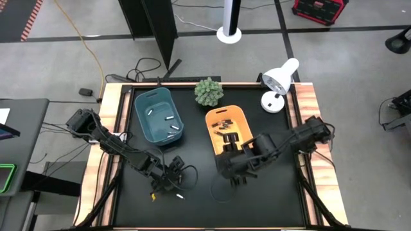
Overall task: Sort batteries
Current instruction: Put the black battery into the yellow bin
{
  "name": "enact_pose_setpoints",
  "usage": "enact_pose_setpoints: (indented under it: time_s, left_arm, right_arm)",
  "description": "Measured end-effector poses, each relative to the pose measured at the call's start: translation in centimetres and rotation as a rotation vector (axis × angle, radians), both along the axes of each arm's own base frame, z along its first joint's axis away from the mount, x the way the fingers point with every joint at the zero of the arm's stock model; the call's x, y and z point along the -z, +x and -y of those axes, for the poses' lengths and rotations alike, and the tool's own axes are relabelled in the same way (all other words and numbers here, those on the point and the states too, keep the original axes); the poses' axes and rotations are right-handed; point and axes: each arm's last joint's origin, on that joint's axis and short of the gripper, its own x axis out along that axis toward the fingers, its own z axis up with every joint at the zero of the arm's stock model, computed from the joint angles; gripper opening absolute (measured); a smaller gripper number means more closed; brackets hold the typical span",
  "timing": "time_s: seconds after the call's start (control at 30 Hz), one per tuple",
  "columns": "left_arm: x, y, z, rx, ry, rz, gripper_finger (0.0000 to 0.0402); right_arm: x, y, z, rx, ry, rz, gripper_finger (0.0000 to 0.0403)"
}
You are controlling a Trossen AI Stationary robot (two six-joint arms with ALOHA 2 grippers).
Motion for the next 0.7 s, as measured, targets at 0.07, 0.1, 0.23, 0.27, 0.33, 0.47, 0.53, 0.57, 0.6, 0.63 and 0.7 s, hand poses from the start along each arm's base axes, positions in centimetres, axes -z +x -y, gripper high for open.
enact_pose_setpoints:
  time_s: [0.07, 0.1, 0.23, 0.27, 0.33, 0.47, 0.53, 0.57, 0.6, 0.63, 0.7]
  left_arm:
    - [0.0, 0.1, -0.1, -0.003, -0.008, 0.005, 0.0186]
    - [-0.1, 0.2, -0.2, -0.007, -0.018, 0.005, 0.0182]
    - [0.7, 0.9, -0.3, -0.021, -0.052, -0.004, 0.0171]
    - [1.2, 1.0, -0.3, -0.022, -0.048, -0.023, 0.017]
    - [1.7, 1.5, -0.2, -0.022, -0.045, -0.04, 0.017]
    - [2.4, 2.1, 0.1, -0.019, -0.033, -0.081, 0.0169]
    - [2.5, 2.3, 0.1, -0.023, -0.037, -0.089, 0.0167]
    - [2.4, 2.4, 0.1, -0.034, -0.04, -0.096, 0.0164]
    - [2.4, 2.5, 0.1, -0.048, -0.049, -0.105, 0.0159]
    - [2.3, 2.6, 0.0, -0.065, -0.062, -0.116, 0.0153]
    - [2.3, 2.8, -0.3, -0.094, -0.087, -0.136, 0.0136]
  right_arm:
    - [0.0, -0.1, -0.4, 0.005, -0.005, 0.01, 0.021]
    - [0.0, -0.2, -0.6, 0.006, -0.009, 0.014, 0.021]
    - [-0.1, -0.5, -1.3, -0.007, -0.001, 0.025, 0.021]
    - [-0.1, -0.5, -1.5, -0.011, 0.001, 0.03, 0.021]
    - [-0.2, -0.5, -1.8, -0.018, 0.007, 0.041, 0.021]
    - [-0.2, -0.6, -2.3, -0.034, 0.015, 0.056, 0.021]
    - [-0.2, -0.7, -2.5, -0.039, 0.015, 0.056, 0.021]
    - [-0.2, -0.8, -2.6, -0.04, 0.017, 0.056, 0.021]
    - [-0.2, -0.8, -2.7, -0.04, 0.017, 0.057, 0.021]
    - [-0.2, -0.8, -2.7, -0.039, 0.019, 0.059, 0.021]
    - [-0.2, -0.8, -2.8, -0.044, 0.019, 0.061, 0.021]
